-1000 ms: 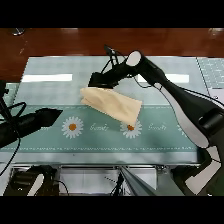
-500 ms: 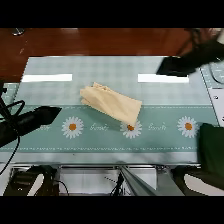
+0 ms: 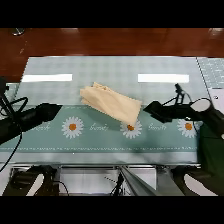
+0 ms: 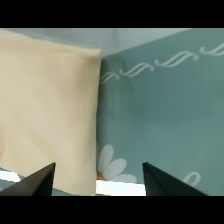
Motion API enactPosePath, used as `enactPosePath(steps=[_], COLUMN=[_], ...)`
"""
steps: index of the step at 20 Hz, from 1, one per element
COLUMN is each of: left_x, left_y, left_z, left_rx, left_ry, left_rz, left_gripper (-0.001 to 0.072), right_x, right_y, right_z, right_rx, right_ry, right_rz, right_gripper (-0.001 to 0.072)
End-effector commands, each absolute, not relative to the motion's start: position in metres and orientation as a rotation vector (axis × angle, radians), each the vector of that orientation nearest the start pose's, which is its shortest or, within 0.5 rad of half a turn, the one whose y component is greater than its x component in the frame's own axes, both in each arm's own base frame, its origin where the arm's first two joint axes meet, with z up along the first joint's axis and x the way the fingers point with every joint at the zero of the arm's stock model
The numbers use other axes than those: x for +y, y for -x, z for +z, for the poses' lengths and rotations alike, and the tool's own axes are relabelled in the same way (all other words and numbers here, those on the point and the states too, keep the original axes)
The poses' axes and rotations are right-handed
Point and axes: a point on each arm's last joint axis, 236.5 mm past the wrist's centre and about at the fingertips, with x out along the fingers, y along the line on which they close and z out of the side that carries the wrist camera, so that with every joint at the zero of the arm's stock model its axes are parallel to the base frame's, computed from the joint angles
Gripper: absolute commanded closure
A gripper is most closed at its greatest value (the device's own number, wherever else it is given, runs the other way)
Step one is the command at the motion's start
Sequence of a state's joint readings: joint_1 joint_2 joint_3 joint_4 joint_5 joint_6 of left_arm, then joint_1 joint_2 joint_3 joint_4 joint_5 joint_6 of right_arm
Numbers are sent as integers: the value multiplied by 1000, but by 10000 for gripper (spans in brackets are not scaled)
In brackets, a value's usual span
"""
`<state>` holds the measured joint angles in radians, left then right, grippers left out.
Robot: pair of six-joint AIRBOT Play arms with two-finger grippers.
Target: Fold the shirts.
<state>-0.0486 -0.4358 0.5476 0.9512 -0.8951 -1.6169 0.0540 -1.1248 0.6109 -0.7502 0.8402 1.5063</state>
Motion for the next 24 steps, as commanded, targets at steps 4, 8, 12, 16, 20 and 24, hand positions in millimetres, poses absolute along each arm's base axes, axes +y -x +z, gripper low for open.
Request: enactPosePath(steps=[4,8,12,16,20,24], left_x=[-120,-120,-120,-121,-121,-122], left_y=[-267,-267,-267,-267,-265,-265], left_z=[85,85,85,85,83,83], left_rx=[822,823,823,824,834,835], left_ry=[591,591,591,591,590,589], left_rz=[-320,-320,-321,-321,-324,-326], left_gripper=[679,679,679,679,679,679], right_x=[220,246,267,278,237,163], right_y=[-308,-329,-356,-390,-420,-435], right_z=[-95,-92,-32,91,184,237], right_rx=[1487,1492,1407,1199,1019,951], right_ry=[-784,-735,-600,-433,-293,-290], right_rz=[412,487,718,877,750,562], right_gripper=[82,376,691,691,691,691])
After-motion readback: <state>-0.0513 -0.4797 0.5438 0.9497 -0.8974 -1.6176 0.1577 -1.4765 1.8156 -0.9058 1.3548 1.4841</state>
